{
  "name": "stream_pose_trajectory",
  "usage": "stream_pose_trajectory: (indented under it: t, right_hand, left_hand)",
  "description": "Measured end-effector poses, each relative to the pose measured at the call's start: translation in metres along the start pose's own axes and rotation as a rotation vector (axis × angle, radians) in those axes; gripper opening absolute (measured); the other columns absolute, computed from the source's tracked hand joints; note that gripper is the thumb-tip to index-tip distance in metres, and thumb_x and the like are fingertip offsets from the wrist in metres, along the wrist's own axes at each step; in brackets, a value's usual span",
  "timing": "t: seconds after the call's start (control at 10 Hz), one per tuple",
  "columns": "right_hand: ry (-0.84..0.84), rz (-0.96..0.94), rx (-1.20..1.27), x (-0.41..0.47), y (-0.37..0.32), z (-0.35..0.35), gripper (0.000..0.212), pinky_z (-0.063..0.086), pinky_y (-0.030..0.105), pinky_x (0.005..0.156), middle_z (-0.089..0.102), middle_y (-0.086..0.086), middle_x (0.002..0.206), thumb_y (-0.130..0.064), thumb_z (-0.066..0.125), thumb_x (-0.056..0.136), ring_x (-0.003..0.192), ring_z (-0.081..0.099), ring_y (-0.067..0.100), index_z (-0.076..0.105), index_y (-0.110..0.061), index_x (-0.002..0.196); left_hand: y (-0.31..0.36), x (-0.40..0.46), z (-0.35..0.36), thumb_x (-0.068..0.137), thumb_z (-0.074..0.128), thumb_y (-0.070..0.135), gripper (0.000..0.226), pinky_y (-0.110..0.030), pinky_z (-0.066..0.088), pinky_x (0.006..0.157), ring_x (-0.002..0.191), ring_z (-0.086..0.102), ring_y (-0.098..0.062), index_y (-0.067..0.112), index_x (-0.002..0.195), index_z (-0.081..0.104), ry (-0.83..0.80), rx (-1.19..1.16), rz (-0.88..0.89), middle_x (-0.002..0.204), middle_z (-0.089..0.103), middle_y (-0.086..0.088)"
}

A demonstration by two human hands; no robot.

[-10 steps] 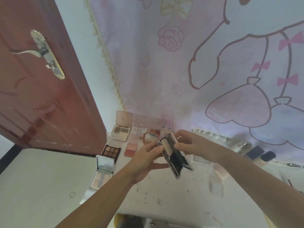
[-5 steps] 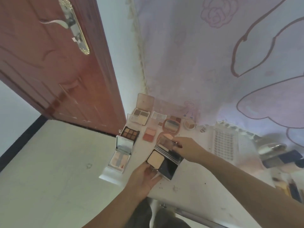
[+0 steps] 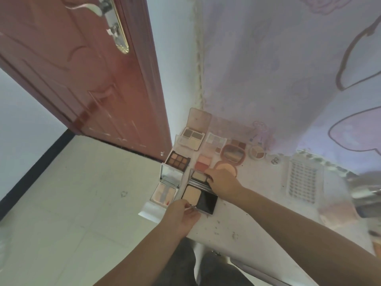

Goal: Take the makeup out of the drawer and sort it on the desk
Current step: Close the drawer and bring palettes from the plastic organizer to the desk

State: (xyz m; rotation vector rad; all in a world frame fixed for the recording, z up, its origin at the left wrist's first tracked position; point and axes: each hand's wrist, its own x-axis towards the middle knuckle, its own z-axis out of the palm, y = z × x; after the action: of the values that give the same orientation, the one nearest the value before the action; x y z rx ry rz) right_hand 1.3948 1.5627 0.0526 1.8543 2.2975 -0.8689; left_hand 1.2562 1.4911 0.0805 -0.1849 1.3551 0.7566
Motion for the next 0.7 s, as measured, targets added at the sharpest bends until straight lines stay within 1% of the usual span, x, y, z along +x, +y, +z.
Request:
stream_pose_trajectory:
  t: [0.1, 0.2, 0.3, 0.4, 0.5, 0.6, 0.7]
  right_hand:
    - [-0.03, -0.008, 0.06, -0.002, -0.005, -0.002, 0.028, 0.046, 0.036, 0.079, 0.062, 0.018, 0.108, -0.014, 0.04, 0.097, 0.099, 0.058, 0.033, 0.05, -0.008, 0.122]
    - [-0.026, 0.005, 0.196, -0.017, 0.002, -0.013, 0.039, 0.048, 0.036, 0.088, 0.059, 0.012, 0.116, -0.025, 0.05, 0.095, 0.104, 0.057, 0.028, 0.044, -0.011, 0.131]
    - [0.087, 0.086, 0.316, -0.05, 0.035, -0.032, 0.035, 0.046, 0.033, 0.092, 0.061, 0.008, 0.117, -0.027, 0.051, 0.095, 0.106, 0.059, 0.024, 0.05, -0.014, 0.128]
    - [0.185, 0.276, 0.383, -0.099, 0.095, -0.047, 0.026, 0.047, 0.029, 0.088, 0.064, 0.004, 0.111, -0.021, 0.049, 0.095, 0.102, 0.06, 0.02, 0.058, -0.016, 0.119]
    - [0.301, 0.487, 0.392, -0.156, 0.157, -0.045, 0.023, 0.046, 0.029, 0.089, 0.065, 0.008, 0.112, -0.011, 0.049, 0.093, 0.103, 0.06, 0.025, 0.064, -0.012, 0.111]
    - [0.241, 0.56, 0.318, -0.204, 0.194, -0.021, 0.021, 0.041, 0.026, 0.095, 0.062, 0.005, 0.12, -0.013, 0.051, 0.093, 0.109, 0.057, 0.021, 0.063, -0.016, 0.11]
    - [0.113, 0.452, 0.191, -0.228, 0.205, 0.013, 0.027, 0.037, 0.026, 0.102, 0.045, -0.003, 0.136, -0.024, 0.056, 0.091, 0.125, 0.044, 0.017, 0.053, -0.021, 0.118]
  left_hand:
    - [0.004, 0.002, 0.0, 0.09, 0.036, -0.004, 0.021, -0.031, 0.042, 0.058, 0.061, 0.044, -0.022, 0.005, 0.072, 0.039, 0.012, 0.074, -0.001, 0.072, 0.04, -0.012]
    - [0.001, -0.001, 0.005, 0.091, 0.037, 0.0, 0.02, -0.037, 0.045, 0.066, 0.063, 0.045, -0.023, 0.005, 0.073, 0.039, 0.05, 0.148, -0.023, 0.074, 0.042, -0.012]
    - [-0.024, -0.006, 0.018, 0.094, 0.037, 0.001, 0.021, -0.031, 0.047, 0.075, 0.068, 0.048, -0.021, 0.006, 0.074, 0.041, -0.01, 0.276, -0.052, 0.078, 0.045, -0.01]
    - [-0.062, -0.011, 0.045, 0.094, 0.04, -0.001, 0.022, -0.035, 0.043, 0.085, 0.082, 0.052, -0.024, 0.003, 0.073, 0.046, -0.136, 0.404, -0.082, 0.081, 0.048, -0.014]
    - [-0.102, -0.005, 0.095, 0.096, 0.042, 0.004, 0.015, -0.04, 0.041, 0.097, 0.098, 0.053, -0.022, 0.004, 0.104, 0.055, -0.292, 0.592, -0.077, 0.093, 0.054, -0.01]
    - [-0.137, -0.002, 0.138, 0.096, 0.043, 0.007, 0.025, -0.036, 0.041, 0.099, 0.11, 0.05, -0.018, 0.011, 0.12, 0.05, -0.413, 0.817, -0.067, 0.111, 0.054, -0.005]
    - [-0.164, -0.004, 0.168, 0.096, 0.041, 0.007, 0.021, -0.032, 0.041, 0.089, 0.087, 0.048, -0.013, 0.017, 0.082, 0.053, -0.442, 0.967, -0.071, 0.092, 0.05, -0.002]
